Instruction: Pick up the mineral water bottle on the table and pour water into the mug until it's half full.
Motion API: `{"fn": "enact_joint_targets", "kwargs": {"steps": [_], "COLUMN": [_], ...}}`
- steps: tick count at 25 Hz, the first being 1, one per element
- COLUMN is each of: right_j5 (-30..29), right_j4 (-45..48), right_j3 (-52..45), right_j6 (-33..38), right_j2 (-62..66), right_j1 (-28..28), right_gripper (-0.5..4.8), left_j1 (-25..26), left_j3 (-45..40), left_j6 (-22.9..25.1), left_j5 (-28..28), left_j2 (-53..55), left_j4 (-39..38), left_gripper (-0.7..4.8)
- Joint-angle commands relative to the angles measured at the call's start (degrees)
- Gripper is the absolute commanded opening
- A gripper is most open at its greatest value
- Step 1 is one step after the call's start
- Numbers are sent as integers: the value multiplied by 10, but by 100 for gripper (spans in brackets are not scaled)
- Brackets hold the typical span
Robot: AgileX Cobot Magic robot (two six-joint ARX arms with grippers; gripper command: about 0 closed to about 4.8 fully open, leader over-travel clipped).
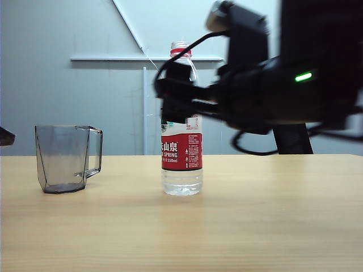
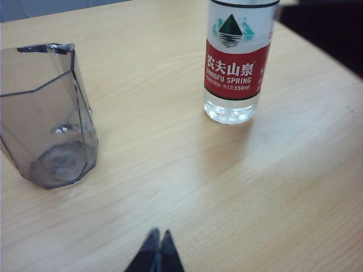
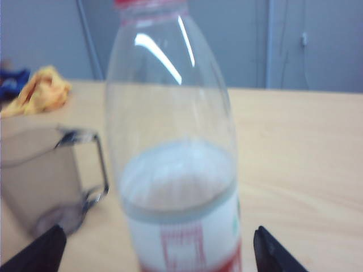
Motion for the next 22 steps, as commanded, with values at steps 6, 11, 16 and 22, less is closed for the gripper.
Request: {"fn": "enact_joint_targets", "kwargs": {"steps": [6,11,16,22], "right_j5": [-19,-20,-26,-47], "right_j4": [-74,-123,-144,-148], "right_j3": [88,117,118,120], "right_j6": [-2,0,0,0], "right_j2": [38,39,39,44], "right_j1": [-14,-34,-52,-58], "right_gripper": [479,479,479,479], "left_j1": [-1,-1,-1,-1], "left_j3": [1,1,1,1], "left_j6": [-2,-2,-2,-2], "left_j5": [6,6,6,6], "left_j2": [-3,-3,-3,-3], "left_j4": [8,8,8,8], "left_gripper": [-2,-2,-2,-2]}}
